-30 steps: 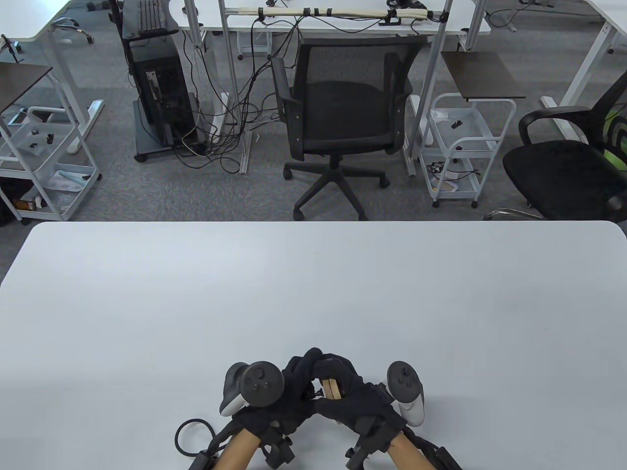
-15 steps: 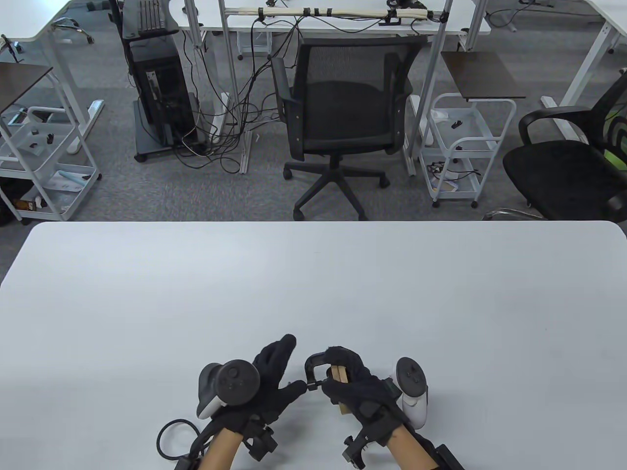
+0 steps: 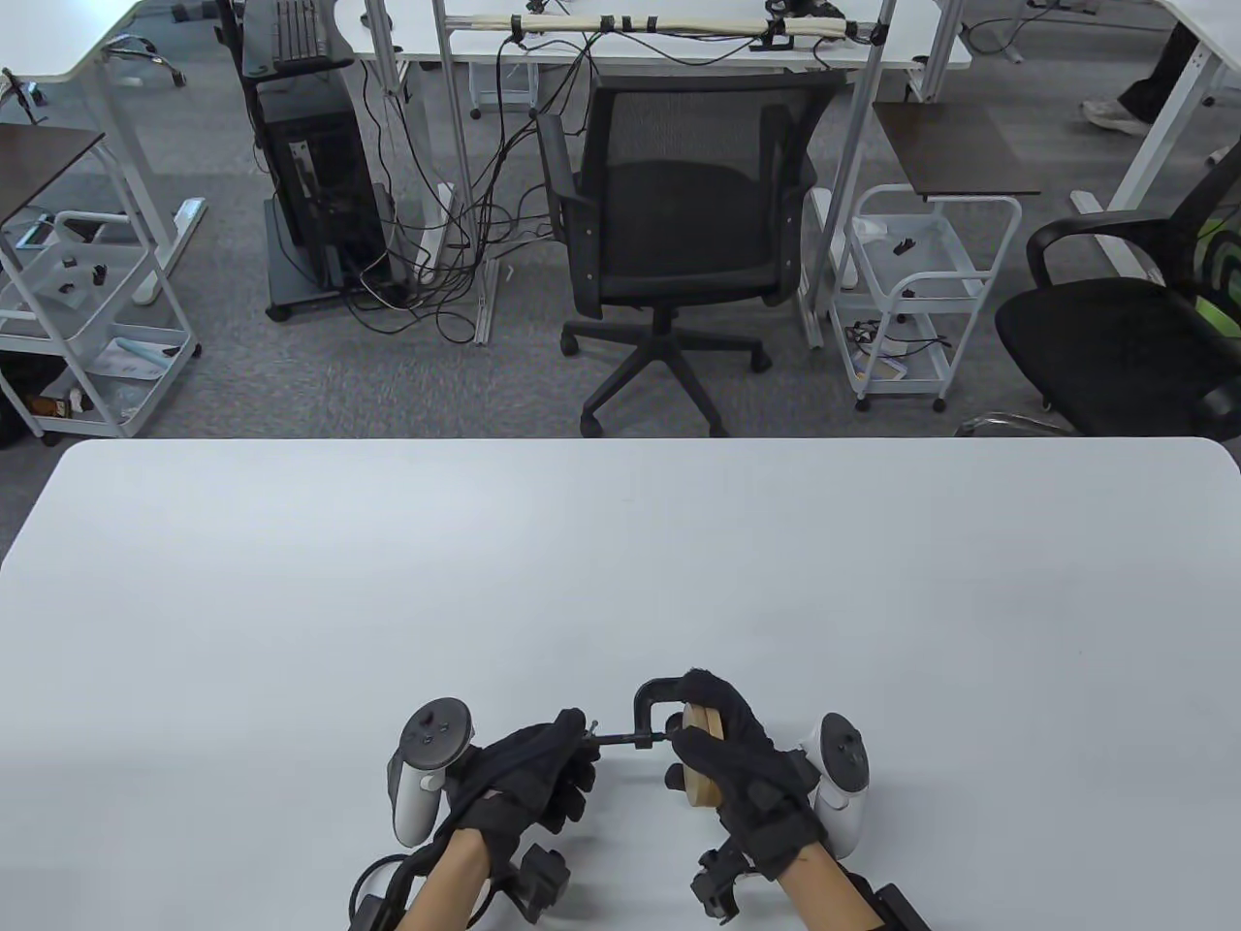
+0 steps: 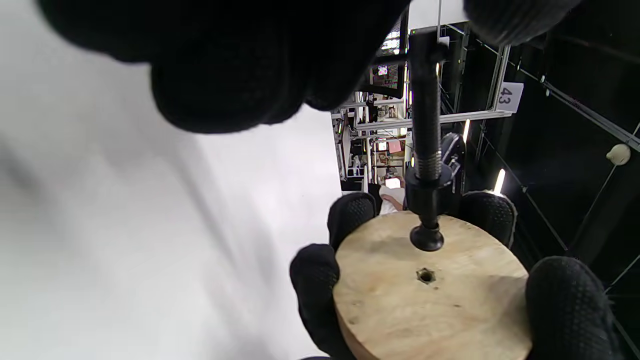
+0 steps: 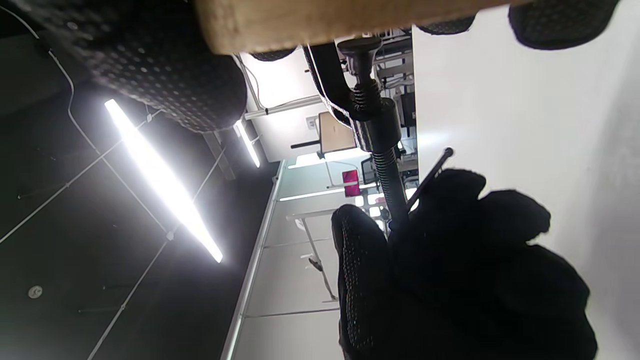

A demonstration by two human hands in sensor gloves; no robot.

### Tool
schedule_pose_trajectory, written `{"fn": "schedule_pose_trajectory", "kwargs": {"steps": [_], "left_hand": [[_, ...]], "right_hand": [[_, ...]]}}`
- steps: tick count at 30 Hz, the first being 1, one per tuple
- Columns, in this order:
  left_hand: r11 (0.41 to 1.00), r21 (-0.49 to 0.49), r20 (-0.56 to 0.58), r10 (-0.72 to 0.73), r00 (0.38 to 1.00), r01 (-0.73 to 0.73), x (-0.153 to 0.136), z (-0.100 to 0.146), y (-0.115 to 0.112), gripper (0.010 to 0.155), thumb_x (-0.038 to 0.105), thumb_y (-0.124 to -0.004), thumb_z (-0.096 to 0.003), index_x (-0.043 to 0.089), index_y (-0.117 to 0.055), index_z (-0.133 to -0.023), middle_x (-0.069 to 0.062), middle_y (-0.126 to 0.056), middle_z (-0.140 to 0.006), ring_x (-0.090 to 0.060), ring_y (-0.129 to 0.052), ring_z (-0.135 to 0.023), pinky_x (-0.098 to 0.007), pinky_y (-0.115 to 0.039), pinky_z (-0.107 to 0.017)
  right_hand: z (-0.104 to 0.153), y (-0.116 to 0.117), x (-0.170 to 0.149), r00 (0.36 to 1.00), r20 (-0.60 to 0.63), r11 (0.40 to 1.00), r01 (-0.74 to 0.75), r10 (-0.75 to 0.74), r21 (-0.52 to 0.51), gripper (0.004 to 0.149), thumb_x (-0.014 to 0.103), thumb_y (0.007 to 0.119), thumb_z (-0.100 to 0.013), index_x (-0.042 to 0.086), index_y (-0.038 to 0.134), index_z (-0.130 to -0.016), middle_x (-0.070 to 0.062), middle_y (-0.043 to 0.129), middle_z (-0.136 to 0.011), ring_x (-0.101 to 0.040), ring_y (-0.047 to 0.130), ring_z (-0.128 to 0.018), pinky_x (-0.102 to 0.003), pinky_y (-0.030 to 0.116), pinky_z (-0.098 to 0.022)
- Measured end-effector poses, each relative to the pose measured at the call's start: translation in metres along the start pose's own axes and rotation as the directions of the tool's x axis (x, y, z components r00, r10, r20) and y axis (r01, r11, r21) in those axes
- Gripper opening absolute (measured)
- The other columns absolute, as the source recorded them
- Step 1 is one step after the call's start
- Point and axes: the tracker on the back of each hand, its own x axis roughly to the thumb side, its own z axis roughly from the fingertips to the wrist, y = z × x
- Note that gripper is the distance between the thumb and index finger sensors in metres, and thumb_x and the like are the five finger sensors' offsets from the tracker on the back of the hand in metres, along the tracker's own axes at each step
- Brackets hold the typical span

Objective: Screw the clamp shut

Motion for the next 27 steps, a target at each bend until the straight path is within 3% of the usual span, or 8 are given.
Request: {"fn": "schedule_pose_trajectory", "kwargs": {"steps": [5,8,12,16,20,23,27], "left_hand": [[0.999,0.026,0.101,-0.022,0.995,0.020,0.006,-0.001,0.001,0.059,0.052,-0.072,-0.0562,0.013,-0.068,-0.101,-0.015,-0.084,-0.087,-0.028,-0.096,-0.056,-0.034,-0.088,-0.033],[0.995,0.063,0.198,-0.082,0.977,0.071,0.015,0.000,0.000,0.053,0.041,-0.076,-0.0543,0.019,-0.067,-0.102,-0.013,-0.082,-0.089,-0.027,-0.095,-0.060,-0.035,-0.087,-0.037],[0.991,0.079,0.245,-0.126,0.961,0.109,0.021,0.002,-0.004,0.049,0.029,-0.082,-0.0500,0.028,-0.071,-0.098,-0.013,-0.078,-0.095,-0.027,-0.093,-0.068,-0.039,-0.086,-0.044],[0.984,0.115,0.296,-0.168,0.940,0.139,0.025,0.003,-0.008,0.043,0.026,-0.085,-0.0474,0.028,-0.082,-0.090,-0.014,-0.077,-0.097,-0.030,-0.092,-0.072,-0.043,-0.086,-0.047],[0.974,0.139,0.318,-0.216,0.923,0.180,0.027,0.004,-0.010,0.043,0.026,-0.086,-0.0469,0.027,-0.083,-0.090,-0.014,-0.079,-0.096,-0.029,-0.093,-0.071,-0.043,-0.086,-0.047],[0.973,0.135,0.312,-0.221,0.924,0.187,0.027,0.004,-0.009,0.048,0.030,-0.084,-0.0487,0.024,-0.077,-0.095,-0.015,-0.078,-0.096,-0.031,-0.092,-0.071,-0.044,-0.086,-0.048],[0.932,0.087,0.150,-0.361,0.921,0.351,0.023,0.006,-0.007,0.081,0.054,-0.080,-0.0495,0.013,-0.048,-0.112,-0.027,-0.065,-0.103,-0.040,-0.089,-0.068,-0.042,-0.084,-0.043]], "right_hand": [[0.001,0.005,0.000,1.000,-0.003,1.000,-0.005,0.005,0.011,0.074,0.050,0.092,-0.047,0.019,0.058,-0.105,0.003,0.047,-0.112,-0.055,0.051,-0.091,-0.072,0.065,-0.048],[0.002,0.006,-0.001,1.000,-0.005,1.000,-0.006,0.006,0.011,0.074,0.050,0.092,-0.047,0.019,0.058,-0.105,0.003,0.046,-0.112,-0.054,0.051,-0.091,-0.071,0.065,-0.048],[0.002,0.004,-0.001,1.000,-0.008,1.000,-0.005,0.004,-0.016,0.074,0.050,0.092,-0.047,0.018,0.058,-0.105,0.002,0.046,-0.112,-0.055,0.051,-0.091,-0.072,0.065,-0.048],[0.002,0.000,-0.002,1.000,-0.020,0.999,0.019,-0.020,-0.041,0.074,0.050,0.092,-0.047,0.018,0.058,-0.105,0.002,0.046,-0.112,-0.055,0.051,-0.091,-0.072,0.065,-0.048],[0.003,-0.001,-0.002,1.000,-0.020,0.999,0.021,-0.022,-0.049,0.074,0.050,0.092,-0.047,0.018,0.057,-0.105,0.002,0.046,-0.112,-0.055,0.051,-0.091,-0.072,0.065,-0.049],[0.003,-0.001,-0.002,1.000,-0.011,0.998,0.023,-0.023,-0.052,0.074,0.051,0.092,-0.048,0.019,0.057,-0.105,0.003,0.046,-0.112,-0.054,0.052,-0.091,-0.071,0.065,-0.049],[0.003,-0.005,-0.001,0.998,-0.003,0.994,0.061,-0.061,-0.086,0.074,0.050,0.092,-0.047,0.018,0.058,-0.104,0.002,0.046,-0.112,-0.054,0.051,-0.091,-0.072,0.065,-0.049]]}}
